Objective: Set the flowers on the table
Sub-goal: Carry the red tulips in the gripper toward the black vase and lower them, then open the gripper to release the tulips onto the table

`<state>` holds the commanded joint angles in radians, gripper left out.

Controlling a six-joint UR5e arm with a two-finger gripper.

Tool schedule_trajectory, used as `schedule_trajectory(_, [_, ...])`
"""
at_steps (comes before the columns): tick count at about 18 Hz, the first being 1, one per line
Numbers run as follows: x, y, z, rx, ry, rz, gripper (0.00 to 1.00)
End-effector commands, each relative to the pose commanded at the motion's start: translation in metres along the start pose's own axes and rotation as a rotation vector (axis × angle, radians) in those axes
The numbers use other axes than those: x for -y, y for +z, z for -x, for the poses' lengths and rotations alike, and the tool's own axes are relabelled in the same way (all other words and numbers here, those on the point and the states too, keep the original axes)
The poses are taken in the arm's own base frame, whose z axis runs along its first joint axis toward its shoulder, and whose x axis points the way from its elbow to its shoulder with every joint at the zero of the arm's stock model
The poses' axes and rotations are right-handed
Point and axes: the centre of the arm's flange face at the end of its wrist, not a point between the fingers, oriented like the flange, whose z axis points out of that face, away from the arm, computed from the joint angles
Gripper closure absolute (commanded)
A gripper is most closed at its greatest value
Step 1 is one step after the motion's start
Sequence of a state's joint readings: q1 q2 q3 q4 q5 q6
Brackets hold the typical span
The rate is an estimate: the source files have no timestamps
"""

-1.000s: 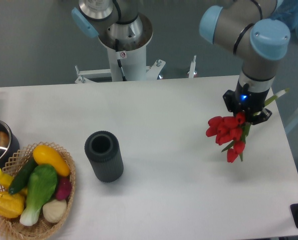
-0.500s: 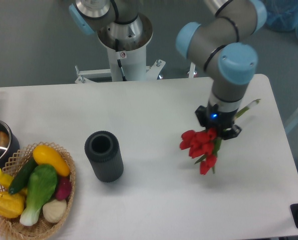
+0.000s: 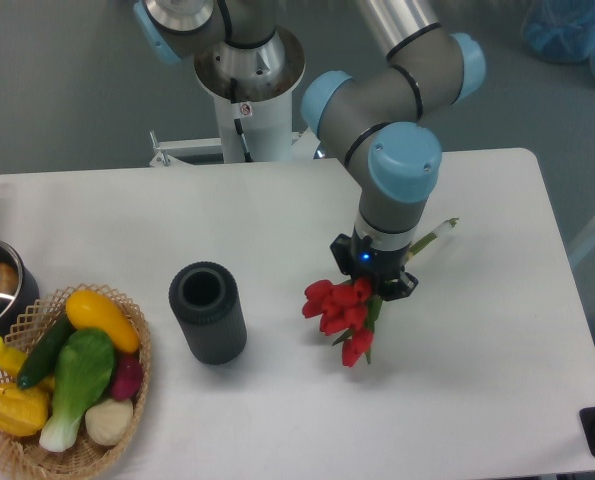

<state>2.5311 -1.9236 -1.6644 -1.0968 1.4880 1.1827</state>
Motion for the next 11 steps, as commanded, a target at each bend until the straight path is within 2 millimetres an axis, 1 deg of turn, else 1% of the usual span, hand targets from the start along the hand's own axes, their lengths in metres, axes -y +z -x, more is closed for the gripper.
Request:
schedule_trajectory(1, [0.0,0.0,0.0,-0.005,0.002,-0.013,0.76])
schedule_trajectory(2, [0.001,0.0,0.0,-0.01,0.0,-0.025,0.51])
schedule_trajectory(3, [0.001,0.0,0.001,-0.01,0.002,-0.03,0.28])
schedule_trajectory(4, [0.001,-0.001,0.001,-0.007,0.002,-0.032,0.0])
schedule_trajectory(9, [0.002,-0.011,0.01,0.077,0.006,-0.057,0.0])
schedule_trajectory(11, [-0.003,-0.015,0.015,0.09,0.0,-0.063,0.0])
